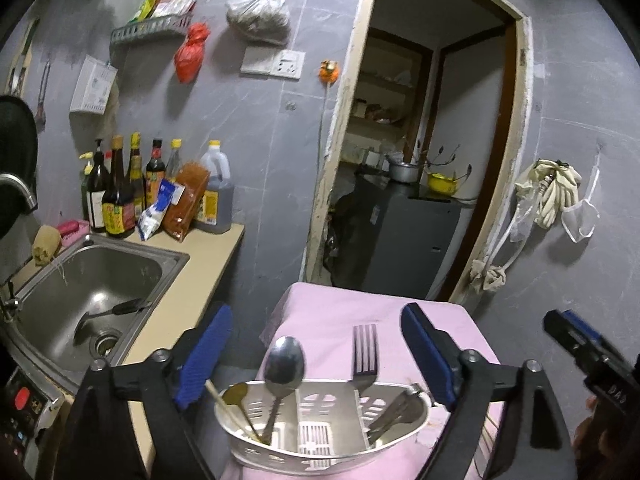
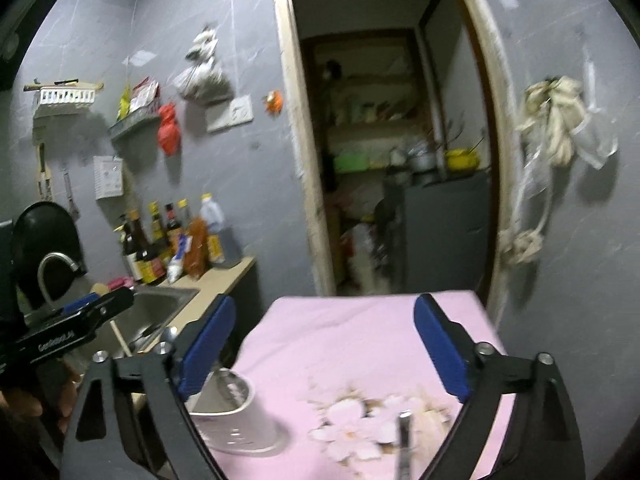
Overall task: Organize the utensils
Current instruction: 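Move both tools back over the chopsticks and silver knife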
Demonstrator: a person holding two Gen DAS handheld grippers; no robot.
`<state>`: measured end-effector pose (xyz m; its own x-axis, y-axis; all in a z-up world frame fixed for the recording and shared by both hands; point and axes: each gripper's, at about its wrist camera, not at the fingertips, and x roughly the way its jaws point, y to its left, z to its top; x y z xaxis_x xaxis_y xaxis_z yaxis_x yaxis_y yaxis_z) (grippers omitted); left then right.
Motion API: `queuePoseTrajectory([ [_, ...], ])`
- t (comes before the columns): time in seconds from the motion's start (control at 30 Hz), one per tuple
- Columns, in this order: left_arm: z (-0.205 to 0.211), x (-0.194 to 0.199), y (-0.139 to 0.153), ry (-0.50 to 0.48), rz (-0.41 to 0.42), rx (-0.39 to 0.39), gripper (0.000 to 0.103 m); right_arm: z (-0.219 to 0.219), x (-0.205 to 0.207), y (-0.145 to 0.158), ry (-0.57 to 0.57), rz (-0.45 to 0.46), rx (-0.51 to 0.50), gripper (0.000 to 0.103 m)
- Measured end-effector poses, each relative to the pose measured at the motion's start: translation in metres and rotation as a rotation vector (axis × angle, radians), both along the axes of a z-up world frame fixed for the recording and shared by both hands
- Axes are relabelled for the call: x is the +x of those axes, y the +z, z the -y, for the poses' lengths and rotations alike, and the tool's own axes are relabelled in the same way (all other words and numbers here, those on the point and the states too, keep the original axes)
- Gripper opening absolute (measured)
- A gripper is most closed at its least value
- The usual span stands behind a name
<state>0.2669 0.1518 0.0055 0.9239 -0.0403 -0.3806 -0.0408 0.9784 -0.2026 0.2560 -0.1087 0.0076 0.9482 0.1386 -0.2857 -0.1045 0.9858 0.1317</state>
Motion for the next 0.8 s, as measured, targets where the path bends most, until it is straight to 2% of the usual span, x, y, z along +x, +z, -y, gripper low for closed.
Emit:
queuePoseTrajectory([
  [0.1, 0.014, -0.006, 0.003, -0.005, 0.036, 0.007, 0.099, 0.017, -0.013, 0.01, -0.051, 0.03, -0.036, 0.092],
  [0.2, 0.029, -0.008, 0.005, -0.02, 0.053, 0.007, 0.1, 0.034, -0.022, 0.017, -0.092, 0.041, -0.063, 0.097],
  [0.37, 0.063, -0.011, 0.004, -0.068, 0.056, 0.027, 0.1, 0.068, -0.03, 0.024, -0.151, 0.022, -0.088, 0.097],
  [0.57, 0.101, -0.012, -0.004, -0.11, 0.033, 0.031, 0.1, 0.106, -0.029, 0.019, -0.195, -0.009, -0.111, 0.097],
  [0.8, 0.134, -0.01, -0.022, -0.111, -0.017, 0.027, 0.1, 0.139, -0.018, -0.001, -0.185, -0.056, -0.144, 0.097],
])
